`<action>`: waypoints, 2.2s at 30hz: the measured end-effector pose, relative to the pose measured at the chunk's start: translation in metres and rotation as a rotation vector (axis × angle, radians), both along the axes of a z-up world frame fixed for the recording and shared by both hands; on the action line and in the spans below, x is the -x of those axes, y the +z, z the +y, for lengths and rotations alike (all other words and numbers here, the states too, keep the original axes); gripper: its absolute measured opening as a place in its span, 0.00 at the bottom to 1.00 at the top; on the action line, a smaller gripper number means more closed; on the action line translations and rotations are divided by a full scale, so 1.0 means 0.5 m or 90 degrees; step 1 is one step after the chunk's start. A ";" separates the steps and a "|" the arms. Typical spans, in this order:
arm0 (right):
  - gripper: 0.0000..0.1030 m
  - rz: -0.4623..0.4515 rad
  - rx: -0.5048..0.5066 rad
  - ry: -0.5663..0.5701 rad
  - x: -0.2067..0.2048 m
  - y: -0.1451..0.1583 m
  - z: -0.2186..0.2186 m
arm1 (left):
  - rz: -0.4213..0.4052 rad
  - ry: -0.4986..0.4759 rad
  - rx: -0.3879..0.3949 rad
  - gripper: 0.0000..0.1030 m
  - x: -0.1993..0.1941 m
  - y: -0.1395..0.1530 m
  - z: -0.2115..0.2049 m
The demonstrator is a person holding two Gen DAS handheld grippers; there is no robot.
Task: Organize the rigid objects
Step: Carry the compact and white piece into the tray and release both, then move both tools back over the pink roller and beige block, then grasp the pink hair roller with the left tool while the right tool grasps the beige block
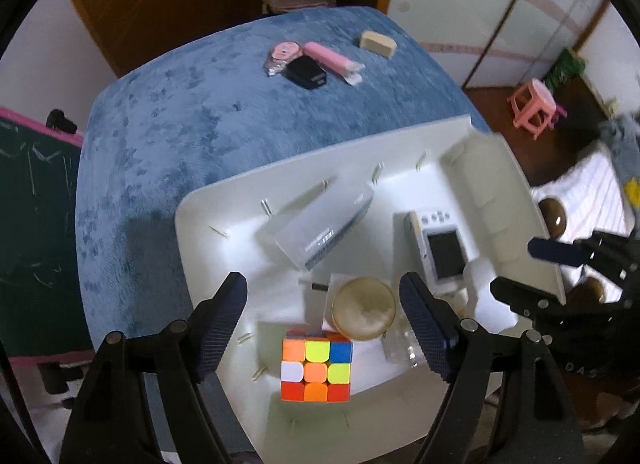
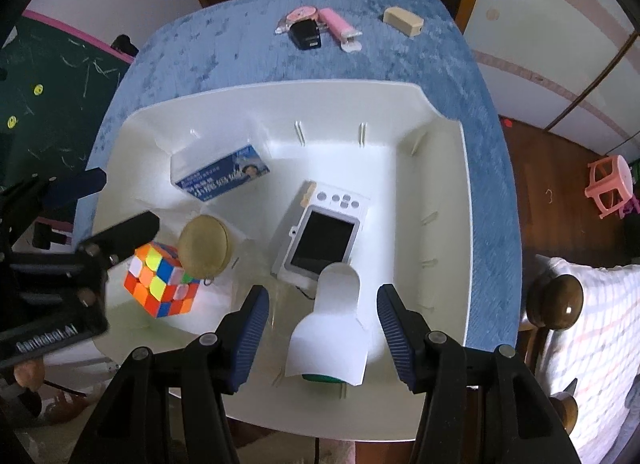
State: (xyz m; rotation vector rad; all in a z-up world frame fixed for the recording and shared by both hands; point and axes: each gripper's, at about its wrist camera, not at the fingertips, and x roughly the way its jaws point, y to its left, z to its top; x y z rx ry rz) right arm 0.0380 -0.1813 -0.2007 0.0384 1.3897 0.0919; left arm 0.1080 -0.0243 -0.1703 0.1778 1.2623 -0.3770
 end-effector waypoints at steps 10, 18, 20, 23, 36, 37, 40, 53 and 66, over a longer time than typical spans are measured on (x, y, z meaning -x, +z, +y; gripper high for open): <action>0.55 -0.045 -0.023 -0.007 -0.072 0.078 -0.043 | -0.012 0.040 0.015 0.79 -0.099 0.073 -0.015; 0.55 -0.094 -0.022 -0.001 -0.194 0.168 -0.093 | -0.030 0.058 0.033 0.79 -0.219 0.151 -0.070; 0.55 -0.110 -0.017 -0.001 -0.233 0.192 -0.111 | -0.033 0.072 0.037 0.79 -0.259 0.170 -0.086; 0.55 -0.126 -0.019 -0.019 -0.298 0.218 -0.143 | -0.025 0.093 0.046 0.79 -0.304 0.180 -0.103; 0.56 -0.092 -0.128 -0.216 -0.543 0.132 -0.305 | 0.143 0.269 0.096 0.78 -0.478 -0.031 -0.172; 0.56 -0.085 -0.131 -0.225 -0.550 0.117 -0.310 | 0.162 0.294 0.104 0.78 -0.484 -0.064 -0.173; 0.56 -0.069 -0.140 -0.238 -0.574 0.077 -0.324 | 0.205 0.341 0.138 0.73 -0.494 -0.126 -0.180; 0.56 -0.036 -0.168 -0.233 -0.607 -0.011 -0.337 | 0.246 0.431 0.178 0.56 -0.516 -0.229 -0.207; 0.56 0.014 -0.155 -0.224 -0.684 -0.092 -0.279 | 0.218 0.455 0.161 0.28 -0.547 -0.257 -0.179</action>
